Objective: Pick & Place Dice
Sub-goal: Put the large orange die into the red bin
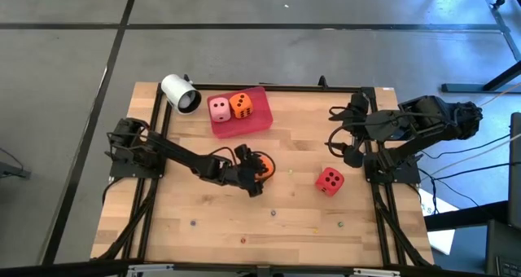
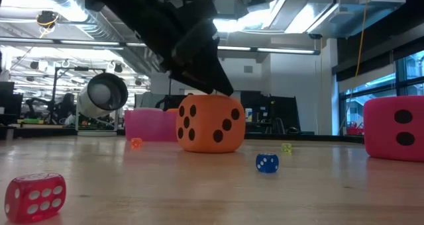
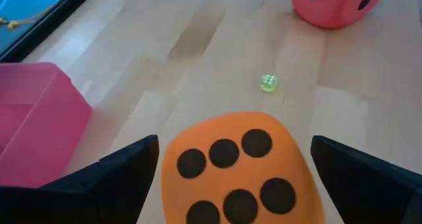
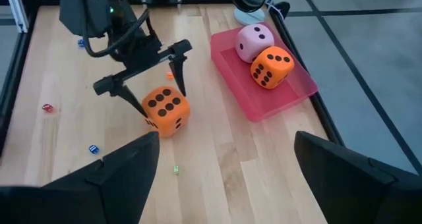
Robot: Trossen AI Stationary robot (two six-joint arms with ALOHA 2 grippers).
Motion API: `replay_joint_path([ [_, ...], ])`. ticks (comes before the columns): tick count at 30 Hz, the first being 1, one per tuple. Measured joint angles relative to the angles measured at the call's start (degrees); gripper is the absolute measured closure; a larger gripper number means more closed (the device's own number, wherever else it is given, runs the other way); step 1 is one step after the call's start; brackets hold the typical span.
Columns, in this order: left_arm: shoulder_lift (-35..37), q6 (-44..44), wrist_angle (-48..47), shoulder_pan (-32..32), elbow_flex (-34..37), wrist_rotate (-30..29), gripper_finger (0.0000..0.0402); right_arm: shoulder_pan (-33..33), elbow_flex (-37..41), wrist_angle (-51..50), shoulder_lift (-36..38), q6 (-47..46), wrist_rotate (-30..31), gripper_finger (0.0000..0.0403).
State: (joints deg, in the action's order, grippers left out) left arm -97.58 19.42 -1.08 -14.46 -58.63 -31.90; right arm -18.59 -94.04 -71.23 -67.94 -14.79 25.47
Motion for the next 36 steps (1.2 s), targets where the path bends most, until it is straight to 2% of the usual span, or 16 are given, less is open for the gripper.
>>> replay_joint_path([
  [8,-0.15,8.65,-5.09,0.88,-0.04,-0.18,0.0009,0.02,0.00,-0.01,0.00,0.50,0.44,0.0052],
  [15,-0.15,9.34,-5.49,2.07,-0.04,0.99,0.0009,0.00,0.38,0.42,-1.07,0.01,0.67,0.0053],
  [20,-0.28,9.62,-5.51,3.07,-0.02,2.86,0.0009,0.02,7.85,3.75,-1.96,-1.26,0.22,0.0053],
  [26,-1.59,11.15,-6.83,4.55,-0.04,4.58,0.0009,0.00,18.63,9.04,-1.37,-3.42,-5.06,0.0053],
  [29,-1.60,10.84,-6.80,4.49,-0.04,4.67,0.0009,0.02,24.54,18.41,0.27,-0.23,-9.82,0.0053],
  [33,-1.08,10.19,-6.65,3.92,0.06,3.75,0.0009,0.72,35.33,37.36,3.38,8.97,-21.12,0.0053],
  [36,-0.33,8.30,-6.75,3.39,0.13,4.14,0.0009,1.92,43.87,50.99,5.20,13.45,-24.99,0.0053],
])
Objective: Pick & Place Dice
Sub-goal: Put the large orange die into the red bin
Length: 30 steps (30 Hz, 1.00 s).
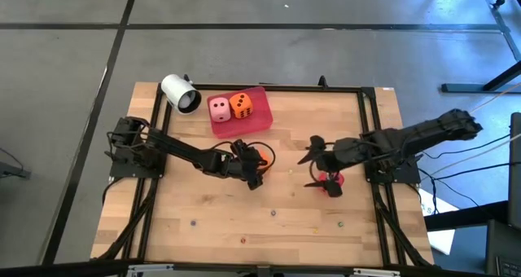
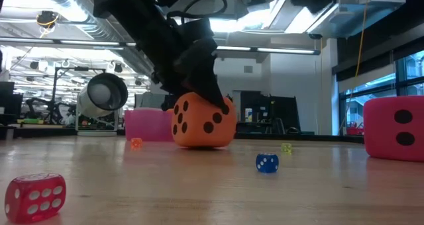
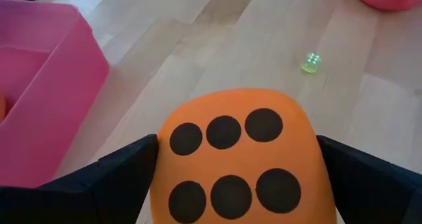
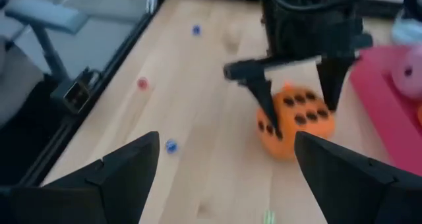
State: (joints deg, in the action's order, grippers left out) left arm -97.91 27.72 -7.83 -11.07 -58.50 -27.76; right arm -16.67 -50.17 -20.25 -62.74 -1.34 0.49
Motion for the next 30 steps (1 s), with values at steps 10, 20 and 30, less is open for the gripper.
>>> replay_joint_path([
  [10,2.25,0.66,-0.07,-0.52,0.07,2.23,0.0009,8.47,16.09,23.22,0.57,-0.31,-9.99,0.0053],
  [20,2.36,2.17,-0.20,0.02,0.00,3.51,0.0009,12.83,16.17,25.16,-0.04,1.68,-11.47,0.0053],
  [30,2.36,-2.86,-0.68,0.25,0.00,3.26,0.0009,12.83,16.17,24.88,-0.04,2.24,-13.52,0.0053],
])
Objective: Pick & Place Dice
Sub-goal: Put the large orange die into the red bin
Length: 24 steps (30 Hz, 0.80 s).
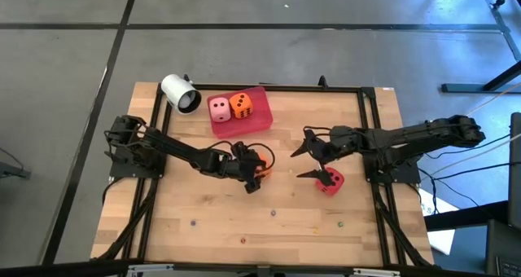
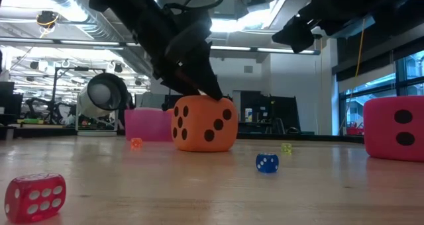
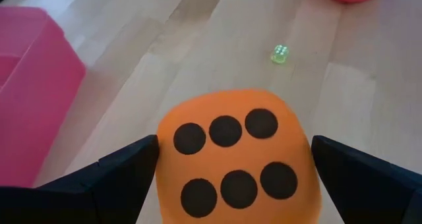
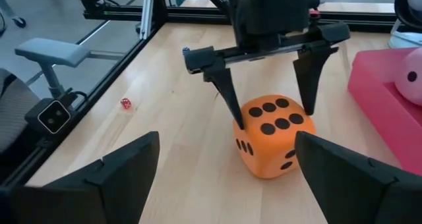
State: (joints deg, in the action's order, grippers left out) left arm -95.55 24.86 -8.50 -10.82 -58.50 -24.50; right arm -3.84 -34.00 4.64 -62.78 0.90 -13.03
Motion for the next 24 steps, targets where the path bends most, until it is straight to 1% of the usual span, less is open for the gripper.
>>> replay_joint_path([
  [5,-1.23,2.79,-0.95,0.94,-0.18,-1.19,0.0009,0.00,0.00,-0.18,-0.02,0.03,-0.07,0.0053],
  [17,-2.01,3.16,-0.69,1.26,-0.17,0.11,0.0009,0.00,0.00,-0.43,-0.02,1.10,-0.03,0.0053],
  [20,-2.05,3.28,-0.95,1.26,-0.15,0.28,0.0020,0.00,0.00,-0.43,-0.02,1.10,-0.03,0.0053],
  [24,-2.08,3.28,-0.68,1.26,-0.11,0.47,0.0049,0.00,0.00,-0.43,-0.02,1.10,-0.01,0.0053],
])
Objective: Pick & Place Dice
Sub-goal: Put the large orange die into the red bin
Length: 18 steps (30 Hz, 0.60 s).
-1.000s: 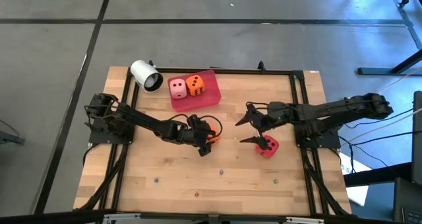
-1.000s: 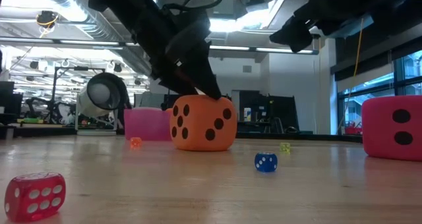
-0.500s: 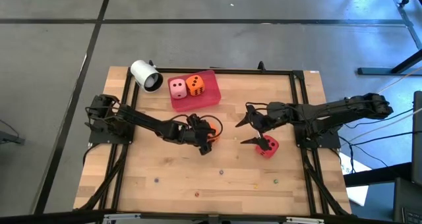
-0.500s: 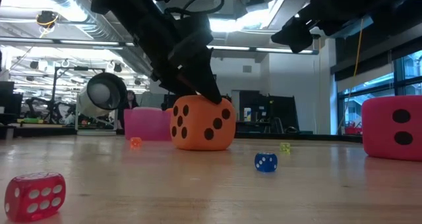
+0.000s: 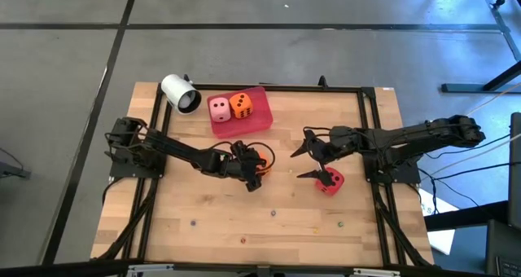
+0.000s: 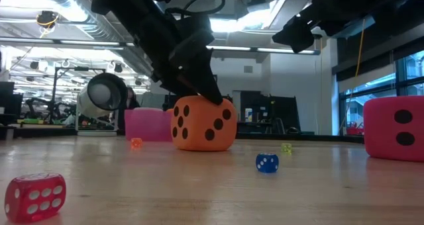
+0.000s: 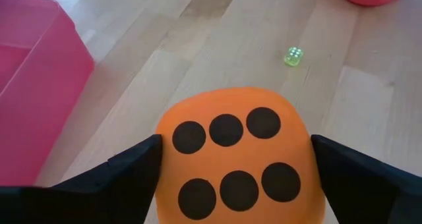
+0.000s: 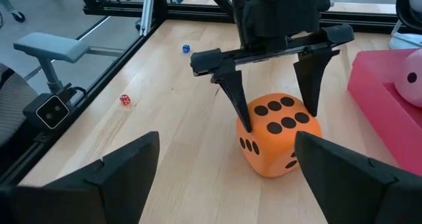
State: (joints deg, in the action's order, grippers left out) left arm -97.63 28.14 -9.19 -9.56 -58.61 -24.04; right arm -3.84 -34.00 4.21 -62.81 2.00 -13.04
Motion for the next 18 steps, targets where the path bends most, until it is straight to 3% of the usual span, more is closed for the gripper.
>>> replay_joint_path([
  [18,0.27,-1.15,0.37,-0.02,0.06,-0.29,0.0100,0.00,-0.02,-0.39,0.00,0.04,0.13,0.0053],
])
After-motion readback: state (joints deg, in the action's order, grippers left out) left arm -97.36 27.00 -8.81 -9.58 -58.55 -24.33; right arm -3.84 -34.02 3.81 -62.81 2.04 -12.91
